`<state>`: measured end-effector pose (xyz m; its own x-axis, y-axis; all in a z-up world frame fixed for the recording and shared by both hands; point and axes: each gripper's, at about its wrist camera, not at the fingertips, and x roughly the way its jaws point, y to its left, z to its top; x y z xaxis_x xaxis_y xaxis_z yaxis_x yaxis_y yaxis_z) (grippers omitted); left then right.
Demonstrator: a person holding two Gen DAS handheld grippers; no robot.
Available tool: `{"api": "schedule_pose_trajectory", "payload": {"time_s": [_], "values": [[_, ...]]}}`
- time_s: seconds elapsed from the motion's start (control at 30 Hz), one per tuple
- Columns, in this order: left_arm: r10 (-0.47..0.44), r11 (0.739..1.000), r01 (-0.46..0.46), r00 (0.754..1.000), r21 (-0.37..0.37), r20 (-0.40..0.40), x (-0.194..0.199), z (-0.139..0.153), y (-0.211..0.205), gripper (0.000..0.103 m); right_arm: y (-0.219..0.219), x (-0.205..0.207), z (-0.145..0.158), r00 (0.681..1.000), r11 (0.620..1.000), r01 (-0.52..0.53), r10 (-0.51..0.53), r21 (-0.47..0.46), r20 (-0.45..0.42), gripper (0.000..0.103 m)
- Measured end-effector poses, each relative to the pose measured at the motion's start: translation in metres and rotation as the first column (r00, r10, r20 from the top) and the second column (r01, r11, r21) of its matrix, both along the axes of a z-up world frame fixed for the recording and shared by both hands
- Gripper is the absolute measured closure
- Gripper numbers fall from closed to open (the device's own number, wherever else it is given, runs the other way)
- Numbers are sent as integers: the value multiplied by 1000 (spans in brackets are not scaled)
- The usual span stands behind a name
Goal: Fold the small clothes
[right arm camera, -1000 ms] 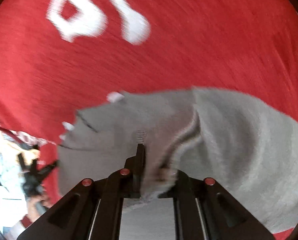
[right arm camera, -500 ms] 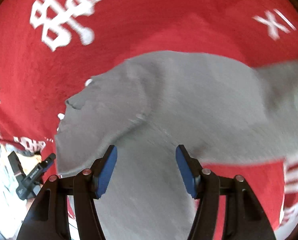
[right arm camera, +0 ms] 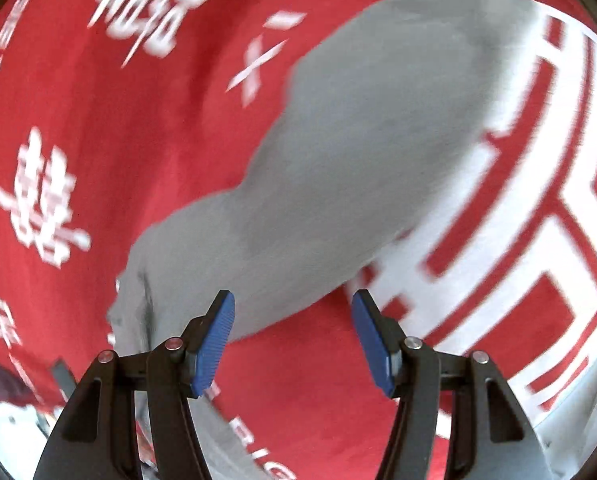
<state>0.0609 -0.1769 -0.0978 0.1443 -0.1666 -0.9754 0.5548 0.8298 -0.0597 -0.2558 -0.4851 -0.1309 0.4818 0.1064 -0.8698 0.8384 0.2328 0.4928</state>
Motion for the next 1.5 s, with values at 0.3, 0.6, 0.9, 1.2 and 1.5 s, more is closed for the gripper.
{"api": "schedule_pose_trajectory", "payload": {"time_s": [0.3,0.6,0.9,1.2,1.5], "values": [[-64,993,58,997,-100,-52,-28,18,-71,34,-45,-37,6,974,988,147,-152,37,167,38],[-61,995,62,998,-75,19,-46,13,-113,34,-70,-15,-6,896,936,263,-326,233,303,96],[-111,988,112,994,-109,16,-46,20,-98,29,-40,73,74,830,988,-81,-6,132,558,96],[138,988,-128,982,-86,125,16,61,71,29,125,250,117,662,802,-581,567,-142,490,95],[357,933,-360,931,25,82,40,32,215,29,307,322,16,444,447,-886,895,-126,53,90]]}}
